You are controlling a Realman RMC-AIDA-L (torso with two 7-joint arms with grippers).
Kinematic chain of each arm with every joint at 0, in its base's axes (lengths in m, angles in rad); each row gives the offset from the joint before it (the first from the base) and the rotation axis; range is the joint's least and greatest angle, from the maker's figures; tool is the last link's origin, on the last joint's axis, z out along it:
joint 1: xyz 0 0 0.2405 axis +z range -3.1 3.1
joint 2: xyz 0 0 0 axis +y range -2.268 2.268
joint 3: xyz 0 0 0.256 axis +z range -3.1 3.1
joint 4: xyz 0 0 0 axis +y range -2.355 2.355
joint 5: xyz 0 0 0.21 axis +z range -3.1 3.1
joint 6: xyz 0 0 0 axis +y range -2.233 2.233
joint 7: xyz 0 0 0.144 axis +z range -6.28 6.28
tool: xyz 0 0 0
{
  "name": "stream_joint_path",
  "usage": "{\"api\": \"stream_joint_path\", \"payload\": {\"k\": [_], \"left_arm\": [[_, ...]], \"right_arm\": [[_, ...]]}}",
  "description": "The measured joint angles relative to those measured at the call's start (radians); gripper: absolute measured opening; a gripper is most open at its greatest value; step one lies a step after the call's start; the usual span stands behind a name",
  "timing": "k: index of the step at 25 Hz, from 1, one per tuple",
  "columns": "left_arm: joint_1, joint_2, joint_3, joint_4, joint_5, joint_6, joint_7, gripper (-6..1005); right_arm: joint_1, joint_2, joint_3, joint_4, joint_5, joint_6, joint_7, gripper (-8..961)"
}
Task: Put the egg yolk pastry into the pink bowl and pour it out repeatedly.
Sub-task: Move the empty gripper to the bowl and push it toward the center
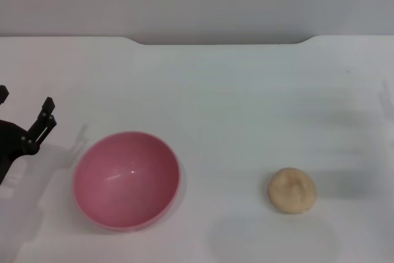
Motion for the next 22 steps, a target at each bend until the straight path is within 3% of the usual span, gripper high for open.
{"api": "stream_joint_path", "payload": {"k": [18, 22], "left_arm": [[-0.011, 0.000, -0.004, -0.003, 0.003, -0.027, -0.001, 827], [-0.020, 0.003, -0.062, 0.017, 0.001, -0.008, -0.162, 828]], "right_arm": [[0.009, 0.000, 0.000, 0.000, 0.001, 0.002, 0.000, 655], [0.009, 0.000, 0.000, 0.000, -0.004, 0.002, 0.000, 655]]}}
